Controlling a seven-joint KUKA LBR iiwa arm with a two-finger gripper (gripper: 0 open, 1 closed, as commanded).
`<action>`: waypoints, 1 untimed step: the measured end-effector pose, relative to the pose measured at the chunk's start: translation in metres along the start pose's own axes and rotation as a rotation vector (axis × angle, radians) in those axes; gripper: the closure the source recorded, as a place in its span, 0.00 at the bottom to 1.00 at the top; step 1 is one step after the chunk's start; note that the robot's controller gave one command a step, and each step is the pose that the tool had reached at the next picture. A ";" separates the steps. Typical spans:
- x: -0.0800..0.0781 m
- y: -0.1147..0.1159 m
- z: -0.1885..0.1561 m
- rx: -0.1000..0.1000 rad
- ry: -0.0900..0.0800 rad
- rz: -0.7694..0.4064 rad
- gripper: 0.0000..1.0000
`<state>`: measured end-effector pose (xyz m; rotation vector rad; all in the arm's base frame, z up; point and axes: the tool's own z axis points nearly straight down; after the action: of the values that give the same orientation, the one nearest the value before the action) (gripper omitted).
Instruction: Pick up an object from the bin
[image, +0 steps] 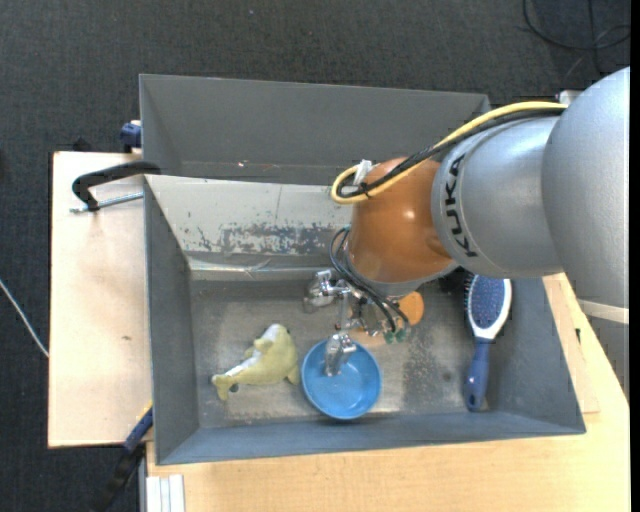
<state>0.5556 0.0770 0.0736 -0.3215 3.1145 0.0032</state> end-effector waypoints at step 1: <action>-0.002 -0.001 -0.002 0.002 -0.004 0.000 1.00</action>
Offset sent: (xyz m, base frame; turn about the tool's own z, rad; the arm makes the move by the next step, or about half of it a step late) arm 0.0000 0.0000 0.0000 0.0000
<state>0.5574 0.0761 0.0759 -0.3204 3.1106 0.0008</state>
